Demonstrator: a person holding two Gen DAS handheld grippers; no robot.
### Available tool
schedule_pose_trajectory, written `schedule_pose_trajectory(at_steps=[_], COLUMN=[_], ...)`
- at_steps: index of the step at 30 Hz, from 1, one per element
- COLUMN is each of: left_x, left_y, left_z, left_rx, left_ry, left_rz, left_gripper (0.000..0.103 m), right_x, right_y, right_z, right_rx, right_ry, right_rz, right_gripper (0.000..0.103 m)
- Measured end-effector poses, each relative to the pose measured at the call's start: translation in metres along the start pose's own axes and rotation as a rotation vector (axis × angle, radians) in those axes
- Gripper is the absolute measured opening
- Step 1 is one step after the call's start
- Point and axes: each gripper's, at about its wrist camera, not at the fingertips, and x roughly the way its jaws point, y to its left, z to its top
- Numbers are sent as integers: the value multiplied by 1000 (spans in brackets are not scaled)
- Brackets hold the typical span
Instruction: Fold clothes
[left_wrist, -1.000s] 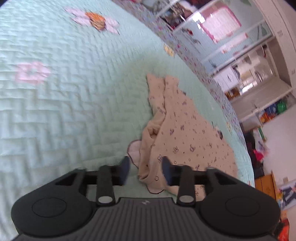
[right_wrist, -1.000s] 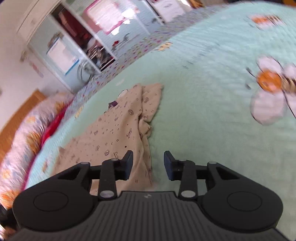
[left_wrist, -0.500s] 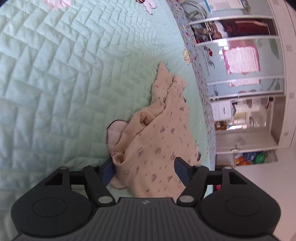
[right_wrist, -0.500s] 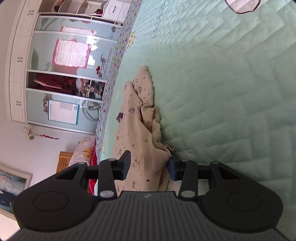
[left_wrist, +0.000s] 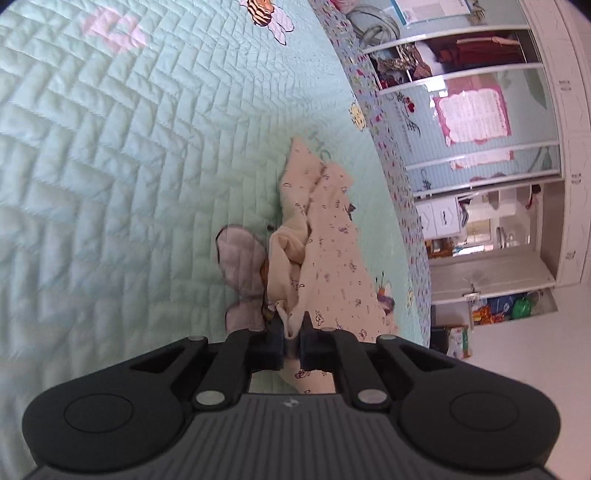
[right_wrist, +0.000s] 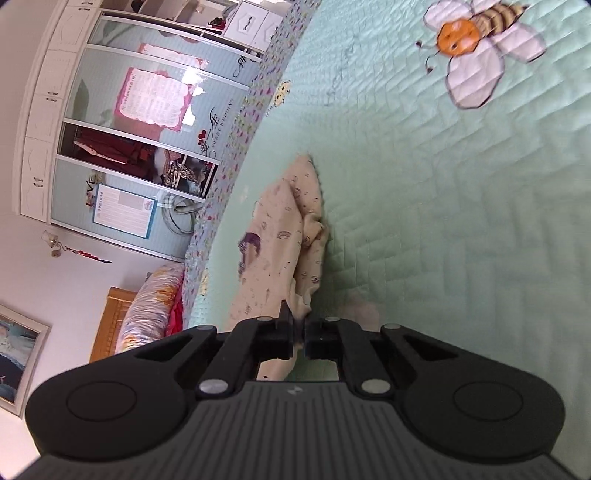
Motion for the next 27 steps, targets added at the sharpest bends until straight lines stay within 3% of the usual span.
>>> schedule_pose_trajectory(at_steps=[9,12,15,18,22,24,25,27], left_x=[-113,-132,-147,-172,-180,-173,-164,-139], left_y=[30,47,62,64,40,22,10,-18], left_z=[-77,-93,-92,-82,-70,-66,-67,-71], left_rx=[90,140,137,144,208,252,296,408], left_ry=[83,98,80,27,-22,-27,-26,-19], left_rz=[75,121,160,163,132,121,127,154], left_gripper=[7,8,8,9,10,10,13,24], right_x=[-129,-162,-164,-179,-196,-187,-180,-156], right_y=[-9,-20,-42,-46,-19,-7,-1,15], right_z=[-53,-73,-81,-80,-67,-62,-61,-68], right_rx=[-3,1,11,-35,-179,-215,-218,-273], right_ry=[60,85,113,80,-14,-12,0,34], right_rz=[-64,-94,-142,-204,-162,-129,-114,-93], right_gripper=[8,9,15,16,17,24,35,39])
